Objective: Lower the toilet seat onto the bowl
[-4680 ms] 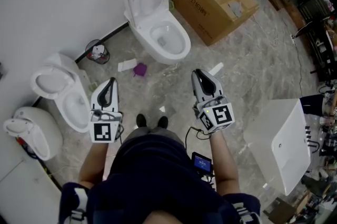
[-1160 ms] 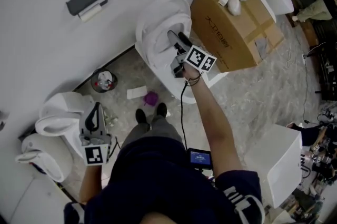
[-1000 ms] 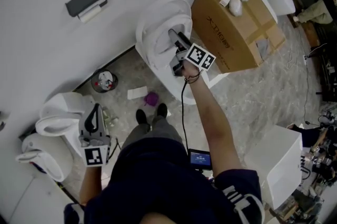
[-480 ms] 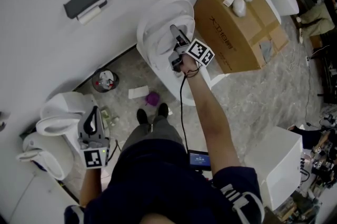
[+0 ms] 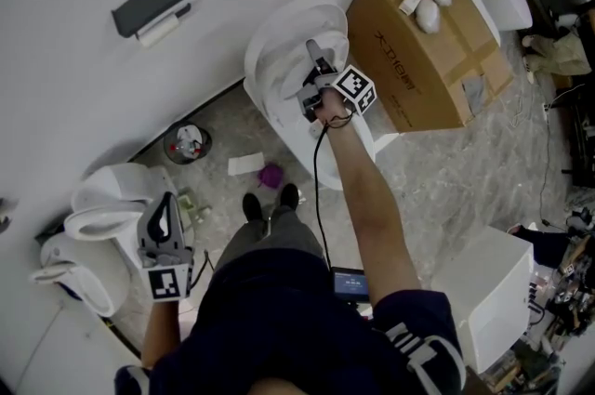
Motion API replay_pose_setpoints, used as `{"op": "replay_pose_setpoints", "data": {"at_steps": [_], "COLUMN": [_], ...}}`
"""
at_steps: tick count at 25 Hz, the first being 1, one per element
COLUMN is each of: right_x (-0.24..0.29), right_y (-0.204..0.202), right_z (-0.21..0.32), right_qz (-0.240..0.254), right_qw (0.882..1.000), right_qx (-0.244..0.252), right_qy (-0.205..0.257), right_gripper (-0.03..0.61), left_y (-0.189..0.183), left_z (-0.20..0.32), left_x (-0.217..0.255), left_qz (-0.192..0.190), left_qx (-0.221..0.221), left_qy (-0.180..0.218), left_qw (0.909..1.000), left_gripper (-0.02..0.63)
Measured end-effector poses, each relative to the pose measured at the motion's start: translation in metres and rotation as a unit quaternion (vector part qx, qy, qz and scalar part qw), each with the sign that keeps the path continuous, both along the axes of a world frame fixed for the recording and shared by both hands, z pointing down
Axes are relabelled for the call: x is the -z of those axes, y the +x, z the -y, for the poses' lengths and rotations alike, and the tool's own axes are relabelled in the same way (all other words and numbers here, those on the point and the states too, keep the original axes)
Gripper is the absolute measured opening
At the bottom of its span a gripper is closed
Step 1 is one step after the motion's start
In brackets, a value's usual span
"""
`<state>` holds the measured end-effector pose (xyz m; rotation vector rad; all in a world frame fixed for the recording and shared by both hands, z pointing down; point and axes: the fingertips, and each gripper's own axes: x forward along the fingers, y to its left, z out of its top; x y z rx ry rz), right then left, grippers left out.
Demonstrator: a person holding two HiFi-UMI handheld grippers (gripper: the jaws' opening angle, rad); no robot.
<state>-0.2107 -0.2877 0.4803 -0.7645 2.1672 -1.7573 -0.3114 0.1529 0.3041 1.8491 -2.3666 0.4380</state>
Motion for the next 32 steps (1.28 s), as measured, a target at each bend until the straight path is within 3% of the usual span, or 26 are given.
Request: {"op": "replay_pose_setpoints", "data": {"at_steps": [9,23,32], "right_x": [-0.019,-0.036,-0.044], "right_y": [-0.009,-0.020,-0.021], "right_z": [0.011,0.024,0.025], "right_qz": [0.013,-0.029,-0.063], "right_qw": [0.999,0.997,0.996], "right_qx": [-0.020,-0.020,-0.018], "right_qy": [-0.045,-0.067,-0.068], "right_gripper": [0.264,0.239,0.182], "left_y": [-0.010,-0.015,-0.020], "left_z": [-0.005,-0.003,-0.003], "left_x": [-0.005,-0.011,-0.011], "left_qz": [0.000,-0.004,-0.006], "left_qx": [0.011,0.015,0.017], "left_qy": [-0.004,-0.010,-0.006], "left_qw": [0.9999,0.9998,0.9998], "left_gripper": [0.026,0.026,0.026]}}
